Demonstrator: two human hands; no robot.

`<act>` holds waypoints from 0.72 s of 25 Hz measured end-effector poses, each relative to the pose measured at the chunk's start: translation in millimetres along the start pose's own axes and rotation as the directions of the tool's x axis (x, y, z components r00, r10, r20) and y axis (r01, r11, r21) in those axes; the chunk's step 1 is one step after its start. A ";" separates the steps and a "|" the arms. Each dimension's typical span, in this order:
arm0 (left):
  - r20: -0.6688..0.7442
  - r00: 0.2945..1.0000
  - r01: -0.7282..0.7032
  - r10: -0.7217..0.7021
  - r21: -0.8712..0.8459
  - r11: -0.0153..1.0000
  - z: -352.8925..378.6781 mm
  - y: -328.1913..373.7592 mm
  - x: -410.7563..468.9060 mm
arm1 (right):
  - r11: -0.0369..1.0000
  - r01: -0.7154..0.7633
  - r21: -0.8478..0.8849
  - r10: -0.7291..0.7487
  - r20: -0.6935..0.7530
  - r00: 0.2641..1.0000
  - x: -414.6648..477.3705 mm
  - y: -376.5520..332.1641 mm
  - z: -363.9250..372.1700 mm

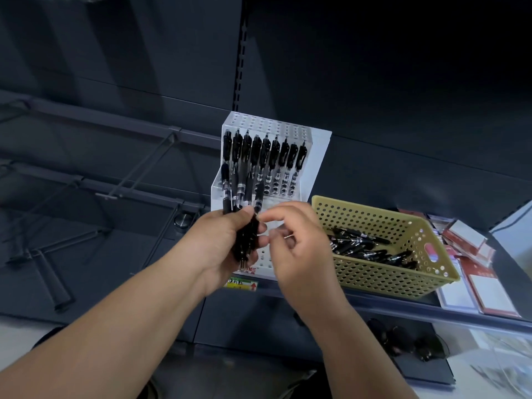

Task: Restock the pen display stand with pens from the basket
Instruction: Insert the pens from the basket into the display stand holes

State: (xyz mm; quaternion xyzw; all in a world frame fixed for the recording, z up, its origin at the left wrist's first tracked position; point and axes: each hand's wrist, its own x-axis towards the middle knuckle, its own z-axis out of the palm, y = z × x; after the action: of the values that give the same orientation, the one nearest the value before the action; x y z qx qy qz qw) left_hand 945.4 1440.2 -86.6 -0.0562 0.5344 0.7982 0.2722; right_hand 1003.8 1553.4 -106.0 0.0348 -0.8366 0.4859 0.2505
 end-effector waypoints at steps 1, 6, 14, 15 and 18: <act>-0.002 1.000 -0.004 0.004 -0.003 1.000 0.3 1.6 0.9 | 0.999 0.051 -0.016 -0.051 0.037 0.998 -0.8 4.2 2.0; -0.042 0.998 -0.049 0.051 0.053 0.997 3.3 6.3 4.1 | 0.986 0.113 -0.121 -0.101 0.106 0.989 -1.2 12.3 4.5; 0.014 1.000 0.002 -0.004 0.130 0.991 6.8 0.5 5.4 | 0.994 0.068 -0.081 -0.075 -0.095 0.993 3.2 14.7 -2.1; 0.003 1.000 -0.004 0.003 0.151 0.988 6.4 -0.6 5.6 | 0.999 0.009 -0.048 -0.017 -0.158 0.987 4.8 12.0 -5.1; -0.024 1.000 -0.012 0.016 0.173 0.985 4.3 -2.0 7.1 | 0.968 -0.192 0.164 0.232 -0.274 0.933 16.7 4.1 -17.2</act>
State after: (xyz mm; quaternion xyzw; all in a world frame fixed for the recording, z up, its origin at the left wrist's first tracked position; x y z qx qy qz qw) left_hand 941.3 1447.2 -89.2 -0.0385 0.6052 0.7501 0.2637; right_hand 994.6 1572.9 -94.7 -0.1110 -0.7549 0.5650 0.3140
